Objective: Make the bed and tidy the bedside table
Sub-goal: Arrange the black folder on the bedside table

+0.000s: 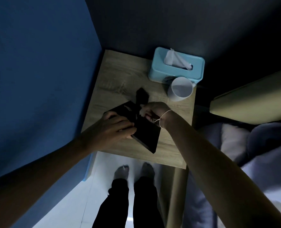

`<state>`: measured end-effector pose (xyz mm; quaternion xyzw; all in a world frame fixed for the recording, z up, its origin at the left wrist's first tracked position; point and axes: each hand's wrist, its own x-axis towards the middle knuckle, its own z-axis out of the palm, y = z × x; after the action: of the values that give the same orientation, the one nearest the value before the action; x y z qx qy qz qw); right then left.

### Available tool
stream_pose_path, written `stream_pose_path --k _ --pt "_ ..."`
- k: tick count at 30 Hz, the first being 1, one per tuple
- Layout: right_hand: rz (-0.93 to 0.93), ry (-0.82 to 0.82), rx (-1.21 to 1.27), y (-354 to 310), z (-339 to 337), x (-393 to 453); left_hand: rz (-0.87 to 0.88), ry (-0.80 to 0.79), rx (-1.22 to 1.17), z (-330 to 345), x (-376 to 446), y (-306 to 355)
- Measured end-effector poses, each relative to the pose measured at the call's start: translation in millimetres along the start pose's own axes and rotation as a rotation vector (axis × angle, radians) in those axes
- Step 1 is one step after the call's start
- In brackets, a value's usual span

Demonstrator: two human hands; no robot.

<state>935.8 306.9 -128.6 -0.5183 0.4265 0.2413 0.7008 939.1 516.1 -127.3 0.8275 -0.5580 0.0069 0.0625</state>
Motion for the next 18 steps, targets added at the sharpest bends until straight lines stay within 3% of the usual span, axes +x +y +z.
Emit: stream_pose_path --k 5,9,15,18 --pt "-0.358 -0.015 -0.037 2 -8 -4 -0.122 -0.283 -0.093 16 -22 -5" --pt "-0.510 0.057 -0.203 10 -17 -3 -0.067 -0.204 -0.122 4 -24 0" --pt "-0.260 0.024 -0.230 13 -16 -6 0.037 0.005 -0.135 -23 -14 9" --pt "-0.339 0.130 -0.473 2 -24 -27 0.068 0.090 -0.162 -35 -10 10"
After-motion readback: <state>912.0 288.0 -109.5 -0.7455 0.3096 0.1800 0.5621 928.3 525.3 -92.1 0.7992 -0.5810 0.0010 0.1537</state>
